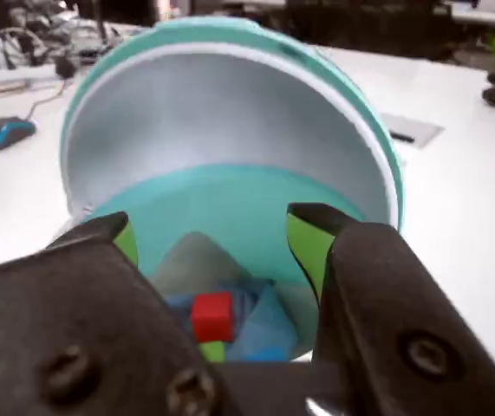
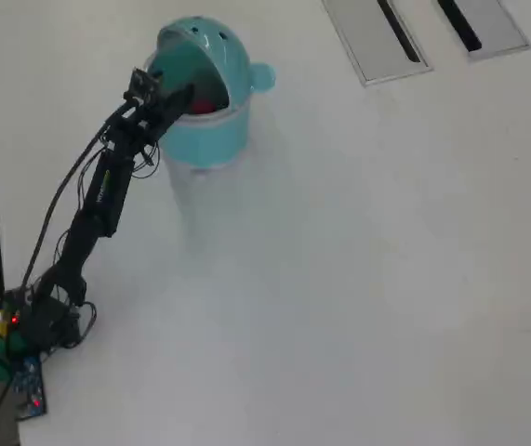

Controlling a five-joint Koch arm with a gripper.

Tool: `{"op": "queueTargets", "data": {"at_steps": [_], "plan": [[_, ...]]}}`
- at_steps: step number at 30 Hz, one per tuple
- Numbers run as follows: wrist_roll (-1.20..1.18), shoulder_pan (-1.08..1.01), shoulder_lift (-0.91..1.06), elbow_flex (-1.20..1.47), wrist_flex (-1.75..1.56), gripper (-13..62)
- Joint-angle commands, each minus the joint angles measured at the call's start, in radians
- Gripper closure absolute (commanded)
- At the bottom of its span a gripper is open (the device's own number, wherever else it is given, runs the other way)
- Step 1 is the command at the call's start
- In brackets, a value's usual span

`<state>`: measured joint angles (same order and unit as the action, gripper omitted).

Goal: Grasp RGB lego blocks and put them in the bin one by one.

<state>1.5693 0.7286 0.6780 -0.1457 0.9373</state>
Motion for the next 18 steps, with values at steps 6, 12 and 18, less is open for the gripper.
{"op": "queueTargets", "data": {"at_steps": [6,12,18], "plan": [[-0.026,0.017,0.173,-0.06,0.156,17.3],[-0.054,0.015,0.236,-0.06,0.212,17.4],[-0.069,0.009,0.321,-0.054,0.259,18.3]]}}
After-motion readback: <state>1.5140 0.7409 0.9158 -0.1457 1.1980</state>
